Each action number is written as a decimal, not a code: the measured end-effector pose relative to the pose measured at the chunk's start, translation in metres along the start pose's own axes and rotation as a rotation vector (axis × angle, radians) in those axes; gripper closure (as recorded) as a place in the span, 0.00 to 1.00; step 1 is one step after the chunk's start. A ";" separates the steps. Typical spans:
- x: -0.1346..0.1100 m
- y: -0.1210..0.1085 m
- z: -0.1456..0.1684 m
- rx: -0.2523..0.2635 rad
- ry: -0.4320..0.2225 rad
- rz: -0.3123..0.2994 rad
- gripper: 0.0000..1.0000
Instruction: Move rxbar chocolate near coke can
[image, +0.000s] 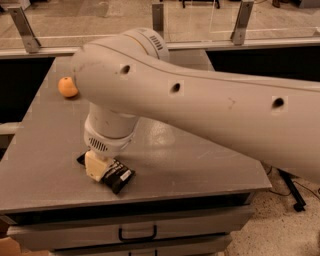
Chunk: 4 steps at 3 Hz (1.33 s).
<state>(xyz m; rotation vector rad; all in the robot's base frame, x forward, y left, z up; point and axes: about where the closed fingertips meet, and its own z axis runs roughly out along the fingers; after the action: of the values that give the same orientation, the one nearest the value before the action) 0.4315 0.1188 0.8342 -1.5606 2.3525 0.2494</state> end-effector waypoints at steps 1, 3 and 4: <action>0.010 -0.041 -0.028 0.066 -0.080 0.006 1.00; 0.029 -0.097 -0.075 0.141 -0.188 -0.080 1.00; 0.042 -0.105 -0.078 0.157 -0.184 -0.023 1.00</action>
Offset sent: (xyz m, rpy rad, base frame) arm 0.1133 -0.1553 0.1031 0.1815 -0.3703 0.1208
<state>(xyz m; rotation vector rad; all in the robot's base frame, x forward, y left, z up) 0.5004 0.0174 0.8953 -1.4266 2.1567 0.1890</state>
